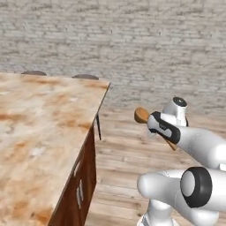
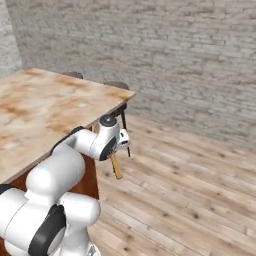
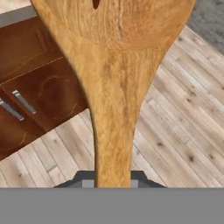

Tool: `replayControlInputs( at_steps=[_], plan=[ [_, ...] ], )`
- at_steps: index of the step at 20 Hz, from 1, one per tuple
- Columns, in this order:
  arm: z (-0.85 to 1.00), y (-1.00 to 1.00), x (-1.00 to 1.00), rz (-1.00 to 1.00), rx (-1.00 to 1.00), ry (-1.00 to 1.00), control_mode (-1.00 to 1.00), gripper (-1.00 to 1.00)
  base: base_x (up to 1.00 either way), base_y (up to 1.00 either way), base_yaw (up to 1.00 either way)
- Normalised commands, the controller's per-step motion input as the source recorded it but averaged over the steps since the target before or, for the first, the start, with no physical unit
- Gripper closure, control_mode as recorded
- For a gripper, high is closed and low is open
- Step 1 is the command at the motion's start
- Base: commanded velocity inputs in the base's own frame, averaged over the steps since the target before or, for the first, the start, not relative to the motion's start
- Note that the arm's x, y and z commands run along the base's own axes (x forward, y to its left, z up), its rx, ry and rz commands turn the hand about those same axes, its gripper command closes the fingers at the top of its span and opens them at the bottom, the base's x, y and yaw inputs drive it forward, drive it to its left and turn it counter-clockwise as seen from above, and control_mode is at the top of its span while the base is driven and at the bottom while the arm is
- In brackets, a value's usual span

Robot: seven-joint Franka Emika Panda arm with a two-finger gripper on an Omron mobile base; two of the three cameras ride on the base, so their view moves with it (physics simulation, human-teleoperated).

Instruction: Organize the utensils by type. Pick up the wooden spoons from the counter and place them in the open cabinet. Then pick up the metallic utensils from the counter and place them in the open drawer.

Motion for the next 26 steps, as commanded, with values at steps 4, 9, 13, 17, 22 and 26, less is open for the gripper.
replayControlInputs(
  at_steps=[4,9,13,17,22,26],
  plan=[
    [0.0,0.0,0.0,0.0,0.0,0.0,1.0,1.0,1.0,-0.16,0.19],
    [0.0,0.0,0.0,0.0,0.0,0.0,1.0,1.0,1.0,-0.18,0.22],
    [0.0,0.0,0.0,0.0,0.0,0.0,1.0,1.0,1.0,-0.22,0.19],
    [0.0,0.0,0.0,0.0,0.0,0.0,1.0,1.0,1.0,-0.22,0.19],
    [0.0,0.0,0.0,0.0,0.0,0.0,1.0,1.0,1.0,-0.12,0.37],
    [0.0,0.0,0.0,0.0,0.0,0.0,1.0,1.0,1.0,-0.1,0.45]
  ],
)
